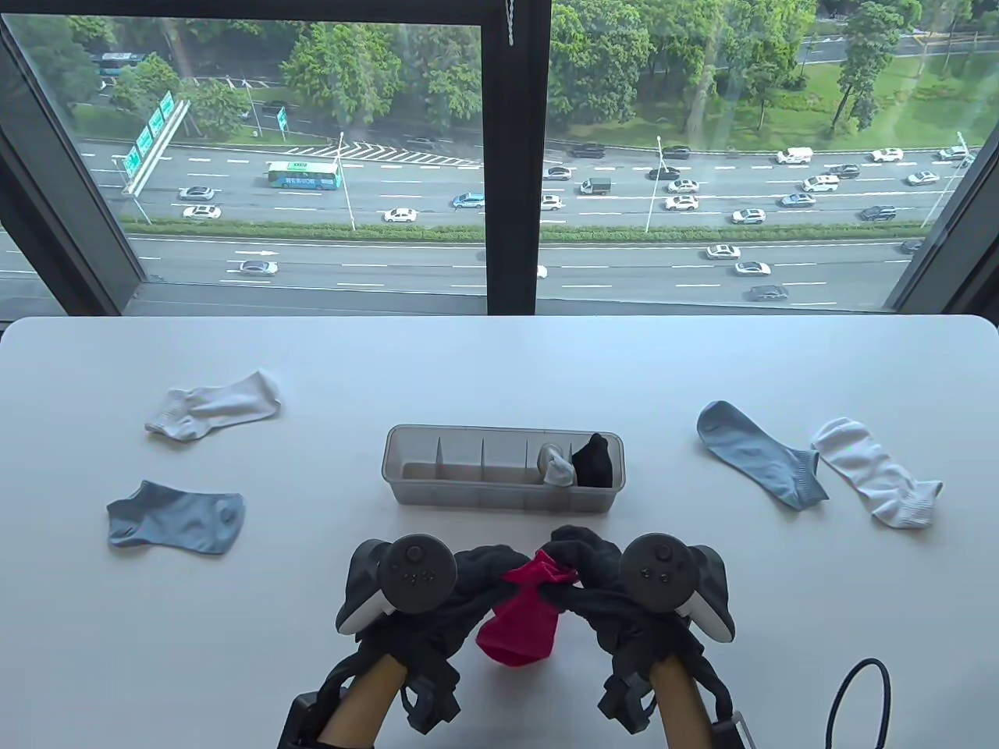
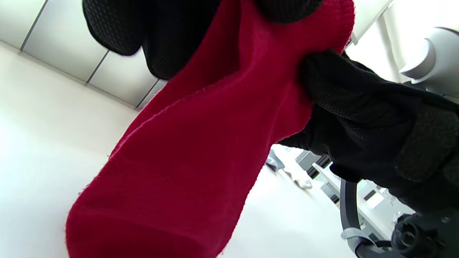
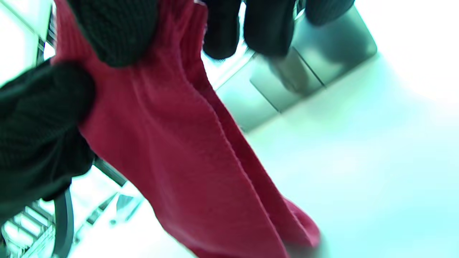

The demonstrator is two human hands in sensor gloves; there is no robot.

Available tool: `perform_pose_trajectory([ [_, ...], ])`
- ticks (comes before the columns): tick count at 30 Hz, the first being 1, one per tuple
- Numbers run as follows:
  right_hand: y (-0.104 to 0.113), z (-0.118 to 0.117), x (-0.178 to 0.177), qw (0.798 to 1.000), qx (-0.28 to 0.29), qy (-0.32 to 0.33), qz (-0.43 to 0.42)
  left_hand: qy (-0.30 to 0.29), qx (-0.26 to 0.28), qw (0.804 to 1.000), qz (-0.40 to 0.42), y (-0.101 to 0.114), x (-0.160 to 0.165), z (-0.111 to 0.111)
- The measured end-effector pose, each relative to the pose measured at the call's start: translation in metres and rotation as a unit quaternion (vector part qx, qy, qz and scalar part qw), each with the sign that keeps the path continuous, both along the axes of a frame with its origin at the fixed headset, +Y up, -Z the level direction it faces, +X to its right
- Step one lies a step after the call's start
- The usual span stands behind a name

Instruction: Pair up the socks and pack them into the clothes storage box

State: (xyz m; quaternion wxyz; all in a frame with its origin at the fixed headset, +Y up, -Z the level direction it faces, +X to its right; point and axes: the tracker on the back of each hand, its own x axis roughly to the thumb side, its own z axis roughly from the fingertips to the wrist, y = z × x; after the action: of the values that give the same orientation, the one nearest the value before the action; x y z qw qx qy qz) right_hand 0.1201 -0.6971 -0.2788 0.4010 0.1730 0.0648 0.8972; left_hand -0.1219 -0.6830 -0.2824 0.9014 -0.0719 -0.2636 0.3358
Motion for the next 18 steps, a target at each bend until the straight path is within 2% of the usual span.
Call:
perform_pose_trajectory([
  [3, 0.011, 0.003, -0.002, 0.999, 0.005, 0.023, -0.033, -0.026, -0.07, 0.992, 0.1, -0.001, -0.002, -0.002],
  [6, 0.016, 0.004, -0.002, 0.997, -0.007, 0.03, -0.07, -0.056, -0.146, 0.976, 0.15, -0.007, -0.004, -0.007],
  [8, 0.009, 0.002, -0.003, 0.998, -0.028, 0.005, -0.049, -0.045, -0.194, 0.971, 0.135, -0.018, -0.005, -0.011],
  [10, -0.006, -0.003, -0.007, 0.999, -0.049, -0.018, 0.005, -0.001, -0.206, 0.976, 0.072, -0.031, -0.005, -0.014],
  [13, -0.03, -0.008, -0.01, 0.992, -0.082, -0.058, 0.075, 0.086, -0.191, 0.977, -0.05, -0.049, -0.007, -0.011],
  [14, -0.031, -0.009, -0.009, 0.991, -0.084, -0.058, 0.086, 0.101, -0.175, 0.977, -0.073, -0.049, -0.008, -0.009],
  [15, -0.032, -0.009, -0.007, 0.99, -0.078, -0.057, 0.101, 0.109, -0.128, 0.98, -0.105, -0.046, -0.008, -0.008],
  [16, -0.031, -0.009, -0.006, 0.99, -0.071, -0.053, 0.108, 0.082, -0.103, 0.983, -0.128, -0.043, -0.006, -0.009],
  [18, -0.026, -0.009, -0.004, 0.989, -0.053, -0.023, 0.137, 0.005, -0.1, 0.981, -0.165, -0.037, 0.004, -0.006],
])
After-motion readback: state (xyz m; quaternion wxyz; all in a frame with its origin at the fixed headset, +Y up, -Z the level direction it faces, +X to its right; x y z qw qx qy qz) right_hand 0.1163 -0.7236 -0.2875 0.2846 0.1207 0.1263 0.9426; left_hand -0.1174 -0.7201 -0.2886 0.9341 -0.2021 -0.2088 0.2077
